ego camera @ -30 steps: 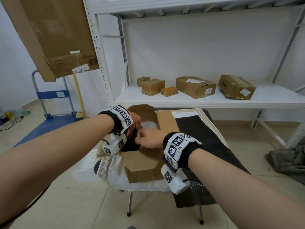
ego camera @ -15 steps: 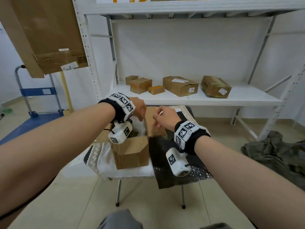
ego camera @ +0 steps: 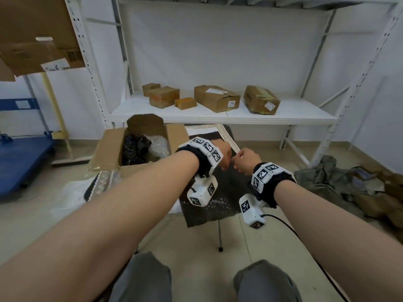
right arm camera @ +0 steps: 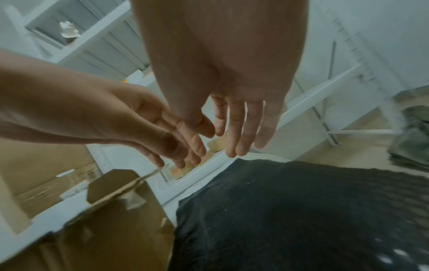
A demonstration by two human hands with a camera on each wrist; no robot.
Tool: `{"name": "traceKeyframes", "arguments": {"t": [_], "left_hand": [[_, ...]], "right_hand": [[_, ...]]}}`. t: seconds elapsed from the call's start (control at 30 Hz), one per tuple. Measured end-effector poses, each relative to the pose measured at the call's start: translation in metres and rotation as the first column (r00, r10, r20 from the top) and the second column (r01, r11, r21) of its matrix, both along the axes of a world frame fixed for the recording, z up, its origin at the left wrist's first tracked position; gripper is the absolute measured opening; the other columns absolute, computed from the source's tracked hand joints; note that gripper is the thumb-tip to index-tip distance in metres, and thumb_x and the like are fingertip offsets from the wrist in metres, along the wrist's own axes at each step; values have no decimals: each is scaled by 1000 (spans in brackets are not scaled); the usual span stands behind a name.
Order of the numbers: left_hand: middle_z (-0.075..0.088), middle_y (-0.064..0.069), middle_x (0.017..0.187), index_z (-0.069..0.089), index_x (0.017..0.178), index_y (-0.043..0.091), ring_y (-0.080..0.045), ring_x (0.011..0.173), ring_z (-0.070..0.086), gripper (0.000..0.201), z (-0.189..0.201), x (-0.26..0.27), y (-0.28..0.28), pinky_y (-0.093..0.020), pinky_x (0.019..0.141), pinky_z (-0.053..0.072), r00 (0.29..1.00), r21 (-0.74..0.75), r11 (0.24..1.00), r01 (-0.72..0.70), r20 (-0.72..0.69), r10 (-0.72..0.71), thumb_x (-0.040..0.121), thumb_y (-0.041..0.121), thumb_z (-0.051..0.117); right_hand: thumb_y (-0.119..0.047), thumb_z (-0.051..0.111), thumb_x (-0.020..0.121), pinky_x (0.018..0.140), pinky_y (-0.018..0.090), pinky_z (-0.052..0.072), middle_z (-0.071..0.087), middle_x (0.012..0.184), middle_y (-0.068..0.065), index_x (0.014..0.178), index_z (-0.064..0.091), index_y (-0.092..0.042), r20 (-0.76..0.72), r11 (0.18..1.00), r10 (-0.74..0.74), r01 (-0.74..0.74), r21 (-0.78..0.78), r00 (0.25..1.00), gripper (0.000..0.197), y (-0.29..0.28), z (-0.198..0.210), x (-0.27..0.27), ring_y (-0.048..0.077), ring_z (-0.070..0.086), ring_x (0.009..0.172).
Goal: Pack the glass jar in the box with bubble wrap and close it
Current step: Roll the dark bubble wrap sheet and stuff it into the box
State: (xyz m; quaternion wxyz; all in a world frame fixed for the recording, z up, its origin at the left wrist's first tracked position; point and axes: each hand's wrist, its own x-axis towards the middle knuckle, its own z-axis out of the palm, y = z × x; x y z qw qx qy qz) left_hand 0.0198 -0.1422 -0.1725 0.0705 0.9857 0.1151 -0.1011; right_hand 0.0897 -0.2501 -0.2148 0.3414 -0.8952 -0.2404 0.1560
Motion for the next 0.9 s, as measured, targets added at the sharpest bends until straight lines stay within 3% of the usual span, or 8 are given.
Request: {"name": "traceKeyframes", "arguments": {"t": [0.1, 0.2, 0.3, 0.4, 0.5, 0.7, 0.83, 0.9], "left_hand": [[74, -5, 83, 75, 79, 16, -24, 81, 70, 12, -23, 7, -13, -36, 74, 59, 1000, -20, 1000, -10, -29, 10, 71, 24, 76], [73, -6, 89, 75, 88, 15, -24, 83, 69, 21, -47, 9, -19, -29, 65, 52, 998, -30, 999, -42, -56, 40, 73, 28, 79], [72, -8, 95, 72, 96, 13, -26, 87, 68, 36, -69, 9, -24, -31, 70, 54, 994, -19, 999, -43, -101, 41, 71, 38, 81], [70, -9, 103, 64, 111, 13, -29, 92, 67, 62, -88, 9, -28, -35, 78, 56, 987, -3, 999, -36, -154, 35, 65, 51, 80], [67, -9, 106, 57, 113, 18, -28, 88, 66, 75, -102, 7, -32, -40, 81, 57, 982, 3, 1000, -30, -185, 30, 54, 59, 80], [42, -13, 129, 32, 140, 20, -39, 110, 55, 111, -124, 4, -53, -48, 86, 51, 986, 185, 982, -38, -155, 67, 51, 69, 78], [45, -13, 129, 32, 140, 17, -36, 110, 57, 77, -127, 2, -64, -40, 79, 48, 995, 192, 977, -94, -27, 101, 79, 42, 72], [50, -13, 125, 38, 135, 17, -35, 109, 58, 64, -120, 0, -63, -42, 81, 48, 994, 137, 985, -106, -7, 108, 82, 41, 66]], "right_hand": [[-29, 61, 91, 72, 31, 46, 62, 91, 7, 82, 54, -17, -3, 991, 18, -18, -130, 1000, 16, -15, -14, 9, 24, 57, 85], [-25, 60, 92, 64, 28, 43, 55, 70, 3, 65, 50, -16, -18, 974, 54, -57, -218, 998, 30, -24, -28, 17, 23, 56, 78], [-24, 62, 89, 64, 27, 40, 49, 64, 1, 62, 43, -18, -40, 954, 46, -56, -296, 998, 34, -31, -42, 23, 24, 53, 76], [-28, 66, 84, 68, 28, 43, 62, 83, 8, 85, 60, -10, -73, 930, 33, -58, -362, 997, 18, -36, -52, 26, 27, 61, 86], [-33, 68, 83, 82, 31, 46, 64, 119, 13, 124, 53, -5, -52, 905, -28, 3, -425, 998, 52, -40, -61, 29, 30, 62, 110], [-28, 67, 85, 97, 39, 47, 56, 129, 18, 135, 37, -2, -80, 907, -225, 179, -382, 971, 64, -46, -71, 39, 36, 57, 118], [-12, 59, 88, 87, 35, 48, 57, 123, 18, 127, 43, -6, -65, 937, -301, 282, -207, 951, 42, -51, -64, 46, 36, 59, 112], [-11, 56, 83, 87, 41, 54, 61, 115, 17, 111, 51, -12, -108, 948, -318, 311, -71, 942, 29, -54, -65, 53, 38, 64, 101]]}}
